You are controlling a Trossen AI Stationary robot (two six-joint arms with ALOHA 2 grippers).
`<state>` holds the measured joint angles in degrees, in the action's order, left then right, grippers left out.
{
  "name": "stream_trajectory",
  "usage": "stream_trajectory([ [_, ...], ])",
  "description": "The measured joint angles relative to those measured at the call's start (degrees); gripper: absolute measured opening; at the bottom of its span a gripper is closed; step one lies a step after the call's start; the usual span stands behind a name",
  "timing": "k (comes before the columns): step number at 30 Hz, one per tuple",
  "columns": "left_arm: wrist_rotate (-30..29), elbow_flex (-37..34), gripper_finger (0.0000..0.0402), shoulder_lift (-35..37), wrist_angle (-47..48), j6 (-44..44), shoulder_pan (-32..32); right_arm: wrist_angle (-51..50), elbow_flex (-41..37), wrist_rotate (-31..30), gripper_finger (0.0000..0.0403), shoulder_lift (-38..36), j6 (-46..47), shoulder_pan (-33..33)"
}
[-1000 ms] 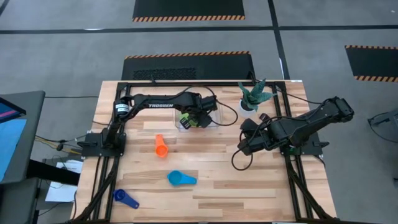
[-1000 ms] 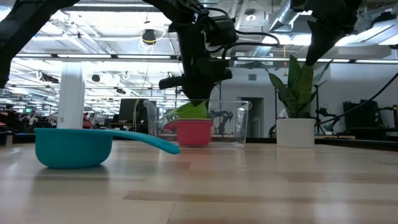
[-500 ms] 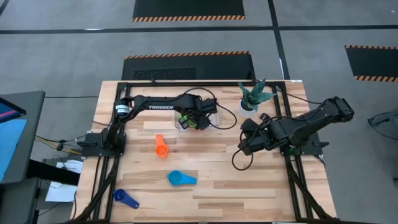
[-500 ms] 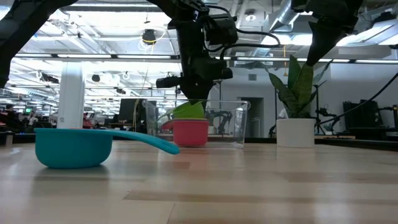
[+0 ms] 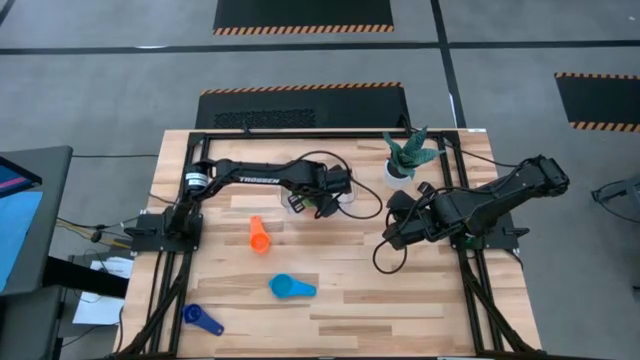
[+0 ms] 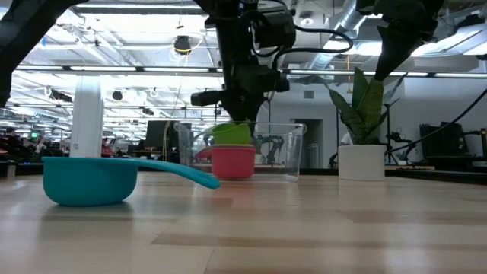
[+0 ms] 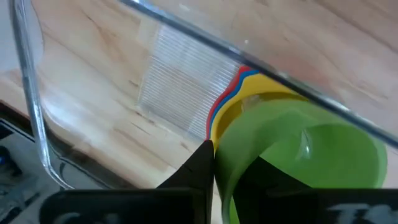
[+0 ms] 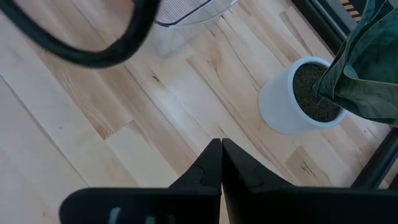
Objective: Nest measuring cups in basket
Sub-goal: Stack the green measuring cup on top of the yellow measuring cup in the transparent bin
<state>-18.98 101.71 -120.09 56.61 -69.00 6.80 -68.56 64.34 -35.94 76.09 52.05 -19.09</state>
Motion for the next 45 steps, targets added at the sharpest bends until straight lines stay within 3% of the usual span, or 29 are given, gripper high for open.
stream_trajectory([
  [16,0.20,0.00,0.0030,0.00,-0.12,-0.21,-0.45,0.97,0.00,3.30,0.0026,0.01,0.17,0.00],
  [38,-1.91,0.00,0.0030,0.02,-0.65,-1.48,-0.45,12.90,0.02,3.33,0.0027,0.00,-1.13,0.85],
  [45,-0.98,0.00,0.0042,0.02,-0.56,3.41,-0.45,11.93,0.02,4.00,0.0027,0.00,-1.57,0.87],
])
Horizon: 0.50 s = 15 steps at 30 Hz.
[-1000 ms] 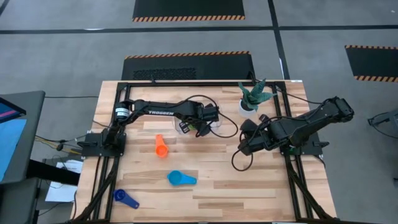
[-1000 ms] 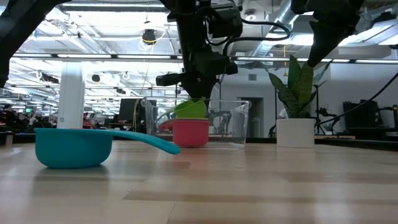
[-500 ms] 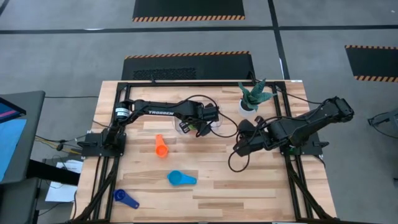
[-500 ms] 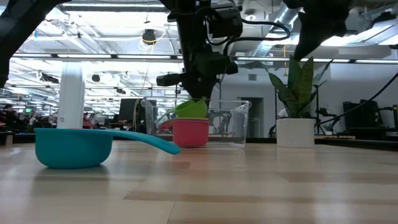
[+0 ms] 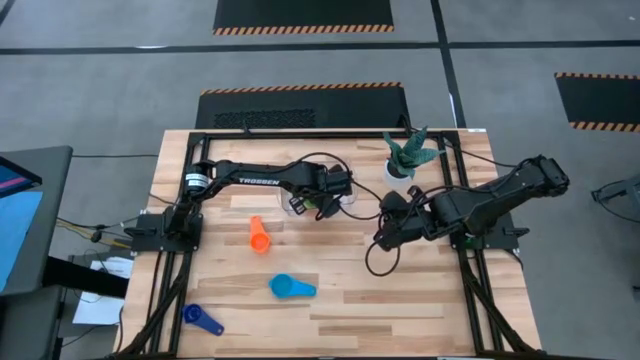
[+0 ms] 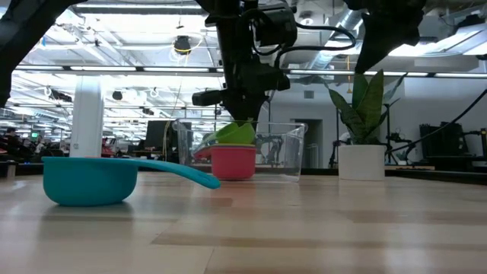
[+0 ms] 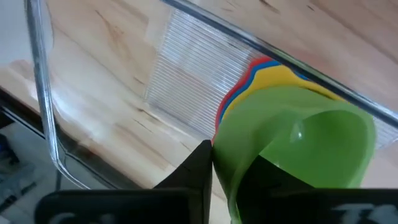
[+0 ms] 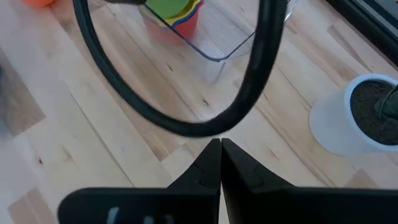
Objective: Nest measuring cups in basket
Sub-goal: Stack the green measuring cup on top of the yellow measuring cup in the transparent bin
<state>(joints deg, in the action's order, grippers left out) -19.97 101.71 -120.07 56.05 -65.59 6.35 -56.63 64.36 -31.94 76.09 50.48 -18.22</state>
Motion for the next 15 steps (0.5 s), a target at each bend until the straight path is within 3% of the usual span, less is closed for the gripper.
stream_trajectory([
  [6,-0.90,0.00,0.0100,0.00,2.15,1.16,-0.02,-1.57,0.00,0.00,0.0027,0.00,-0.02,0.00],
  [11,-7.01,0.01,0.0152,0.00,2.11,2.50,-0.31,-3.47,0.00,0.00,0.0027,0.00,-0.04,0.00],
  [15,-12.77,0.02,0.0172,0.00,4.53,10.71,-1.10,-3.36,0.00,0.00,0.0027,0.00,-0.14,0.00],
])
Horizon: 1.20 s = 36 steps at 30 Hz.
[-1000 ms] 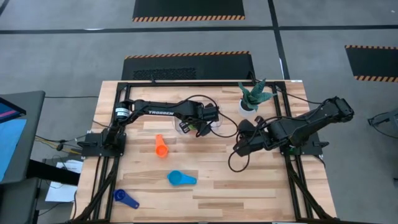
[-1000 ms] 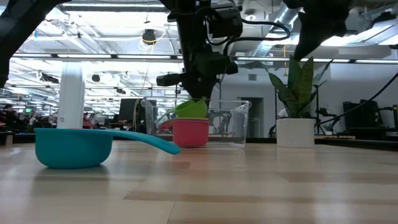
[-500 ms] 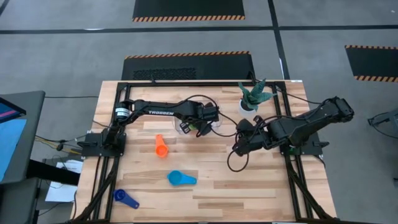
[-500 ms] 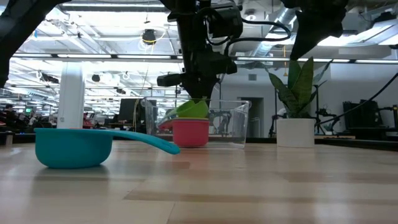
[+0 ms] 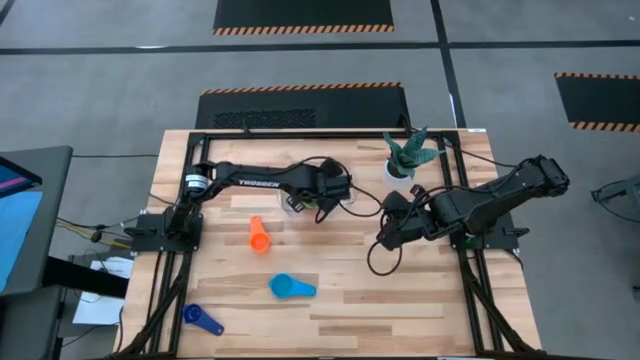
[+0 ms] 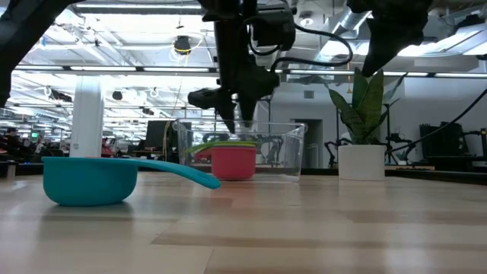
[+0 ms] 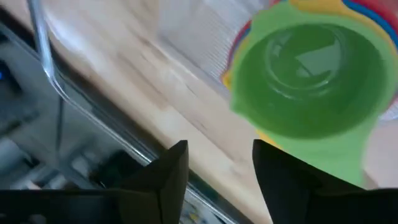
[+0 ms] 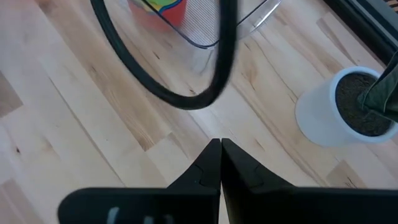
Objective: Nest measuring cups in basket
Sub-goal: Stack the green measuring cup on top of the yellow measuring cup in the transparent bin
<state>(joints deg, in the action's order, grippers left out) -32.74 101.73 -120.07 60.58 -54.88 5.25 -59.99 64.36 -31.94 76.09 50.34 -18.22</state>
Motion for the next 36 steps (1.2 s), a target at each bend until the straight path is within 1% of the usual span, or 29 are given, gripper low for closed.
stream_trajectory([
  [4,-3.30,0.00,0.0172,0.42,6.18,9.52,-0.80,0.04,0.00,-0.02,0.0027,0.00,-1.69,0.00],
  [6,-6.18,0.00,0.0169,1.11,9.59,14.81,-1.22,0.11,0.00,-0.02,0.0027,0.00,-2.71,0.00],
  [7,-8.51,0.02,0.0168,1.60,11.64,17.32,-1.56,0.09,0.00,-0.05,0.0027,0.00,-2.83,0.00],
  [9,-12.61,1.39,0.0165,2.66,16.66,22.34,-2.08,0.17,0.00,-0.72,0.0027,0.00,-2.85,0.00],
  [11,-13.34,4.08,0.0163,3.99,22.64,27.26,-2.51,0.24,0.00,-0.94,0.0027,0.00,-3.02,0.00],
  [12,-12.05,5.74,0.0163,4.60,26.00,30.51,-2.66,0.25,0.00,-0.94,0.0027,0.00,-3.25,0.01],
  [13,-9.17,7.46,0.0163,5.32,28.67,34.18,-2.68,0.43,0.00,-0.94,0.0027,0.00,-3.70,0.07],
  [14,-4.56,8.83,0.0163,6.23,29.74,37.82,-2.66,0.61,0.00,-0.97,0.0027,0.00,-3.93,0.07],
  [16,7.19,9.57,0.0163,9.37,28.61,45.29,-2.21,0.65,0.00,-0.98,0.0027,0.02,-3.94,0.07],
  [17,13.61,9.49,0.0163,11.22,28.42,47.59,-1.81,0.76,0.00,-0.98,0.0027,0.00,-3.90,0.09],
  [18,18.60,9.61,0.0163,12.81,27.88,48.76,-1.52,0.96,0.00,-1.01,0.0027,0.00,-3.90,0.18],
  [19,22.24,9.65,0.0163,14.44,27.76,49.52,-1.20,1.28,0.00,-1.01,0.0027,0.01,-3.90,0.31],
  [20,24.15,9.64,0.0163,15.39,28.80,50.26,-0.91,1.83,0.00,-0.97,0.0027,0.02,-3.88,0.35],
  [21,24.47,9.58,0.0163,16.14,29.83,51.02,-0.75,2.48,0.00,-1.02,0.0027,0.02,-3.88,0.39],
  [24,23.56,7.04,0.0163,19.13,27.36,50.53,-0.08,5.09,0.00,-1.11,0.0027,0.02,-3.88,0.72],
  [26,26.85,3.09,0.0163,20.94,22.63,48.53,0.92,7.08,0.02,-1.11,0.0027,0.02,-3.88,0.74],
  [29,34.44,-5.48,0.0163,21.62,12.27,42.80,2.84,8.86,0.02,-1.00,0.0027,0.02,-4.28,0.88],
  [31,37.74,-11.13,0.0163,21.57,4.36,40.75,4.24,9.38,0.02,-0.84,0.0027,0.02,-4.84,1.07],
  [33,39.09,-15.29,0.0161,21.56,-0.76,40.58,5.48,9.46,0.02,0.16,0.0027,0.02,-5.64,1.08],
  [36,38.12,-18.83,0.0151,21.40,-4.79,41.03,6.78,9.22,0.02,2.39,0.0027,0.02,-5.76,1.14],
])
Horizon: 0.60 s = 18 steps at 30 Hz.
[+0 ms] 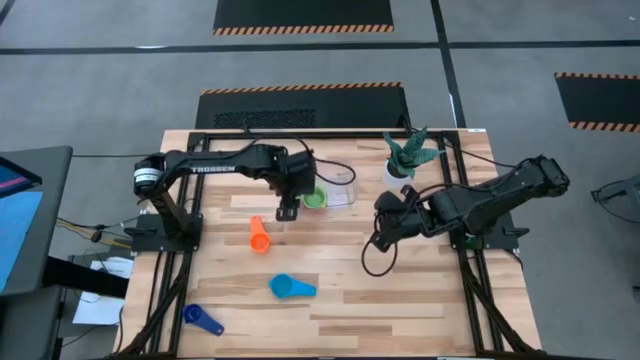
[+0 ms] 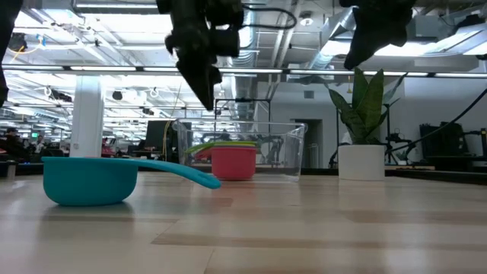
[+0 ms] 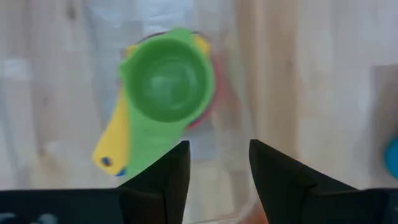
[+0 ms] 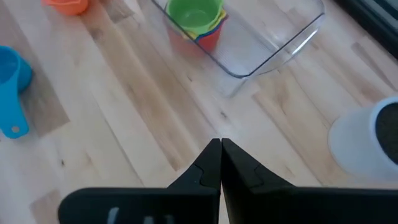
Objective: Nest measuring cups in basket
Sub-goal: Stack the green measuring cup on top of the yellow measuring cup in the transparent bin
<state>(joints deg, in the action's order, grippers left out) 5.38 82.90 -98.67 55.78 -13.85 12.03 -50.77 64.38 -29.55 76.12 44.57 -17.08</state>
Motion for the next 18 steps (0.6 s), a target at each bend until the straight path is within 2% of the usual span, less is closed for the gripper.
stream_trajectory([
  [5,-4.52,-0.29,0.0108,-0.08,-0.86,-2.87,1.45,0.03,0.00,0.19,0.0027,0.00,-0.06,-0.02],
  [12,-2.64,-2.54,0.0014,-3.43,0.34,-7.82,0.88,-0.94,0.00,0.19,0.0027,-0.01,-0.07,-0.02],
  [18,-3.46,-2.46,0.0003,-4.51,0.43,-9.02,0.91,-2.33,-0.02,0.23,0.0027,0.00,-0.04,-0.02],
])
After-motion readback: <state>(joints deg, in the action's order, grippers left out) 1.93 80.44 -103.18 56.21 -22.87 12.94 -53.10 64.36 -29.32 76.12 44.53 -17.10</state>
